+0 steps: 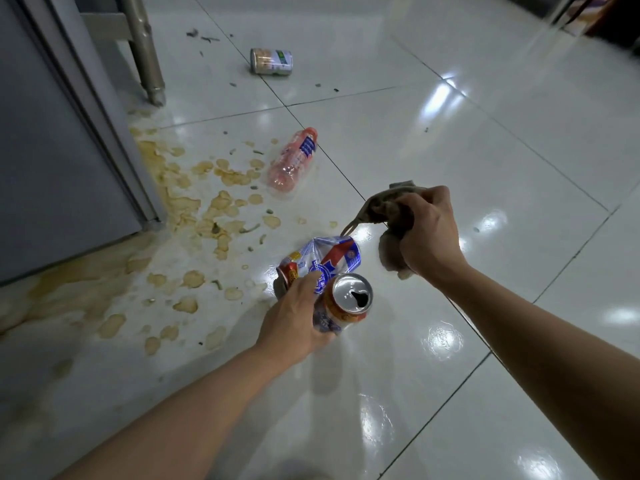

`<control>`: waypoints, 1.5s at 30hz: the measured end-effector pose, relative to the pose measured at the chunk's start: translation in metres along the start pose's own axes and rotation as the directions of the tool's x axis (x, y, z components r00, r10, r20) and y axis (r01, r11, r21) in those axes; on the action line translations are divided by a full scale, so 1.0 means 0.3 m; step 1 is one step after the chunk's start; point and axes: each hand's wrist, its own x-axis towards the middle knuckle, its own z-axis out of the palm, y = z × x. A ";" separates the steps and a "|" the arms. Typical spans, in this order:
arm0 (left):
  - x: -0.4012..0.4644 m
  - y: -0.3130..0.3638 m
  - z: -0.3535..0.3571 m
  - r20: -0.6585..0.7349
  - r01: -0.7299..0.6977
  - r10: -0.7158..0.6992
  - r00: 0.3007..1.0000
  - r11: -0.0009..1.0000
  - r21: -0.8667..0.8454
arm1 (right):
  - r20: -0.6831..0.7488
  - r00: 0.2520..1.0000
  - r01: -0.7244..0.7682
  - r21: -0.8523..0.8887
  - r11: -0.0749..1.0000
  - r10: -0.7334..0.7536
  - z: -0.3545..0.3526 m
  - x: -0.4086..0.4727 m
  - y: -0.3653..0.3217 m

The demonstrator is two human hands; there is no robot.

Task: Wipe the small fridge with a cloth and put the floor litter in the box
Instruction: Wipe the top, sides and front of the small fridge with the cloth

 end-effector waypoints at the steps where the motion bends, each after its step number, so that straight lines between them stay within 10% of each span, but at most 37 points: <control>1: -0.011 -0.002 -0.020 0.013 0.013 -0.013 1.000 1.000 0.009 | -0.013 1.000 0.014 -0.021 1.000 -0.014 -0.001 0.002 -0.020; 14: -0.229 -0.181 -0.432 -0.229 0.159 -0.116 0.966 0.970 0.182 | -0.008 0.948 0.317 0.136 0.939 -0.319 0.099 -0.022 -0.523; 27: -0.583 -0.497 -0.791 -0.533 0.470 -0.360 0.766 0.879 0.081 | 0.021 0.736 0.627 0.357 0.692 -0.677 0.441 -0.171 -1.033; 33: -0.691 -0.646 -0.910 -0.651 0.514 -0.485 0.584 0.842 -0.166 | -0.135 0.463 0.873 0.243 0.424 -0.876 0.550 -0.161 -1.176; 37: -0.694 -0.726 -0.978 -0.676 0.520 -0.558 0.482 0.803 -0.292 | -0.191 0.149 0.989 0.049 0.142 -0.970 0.677 -0.112 -1.267; 45: -0.625 -0.846 -1.032 -0.692 0.440 -0.447 0.567 0.874 -0.203 | -0.111 -0.086 0.970 -0.236 -0.058 -0.990 0.887 -0.130 -1.318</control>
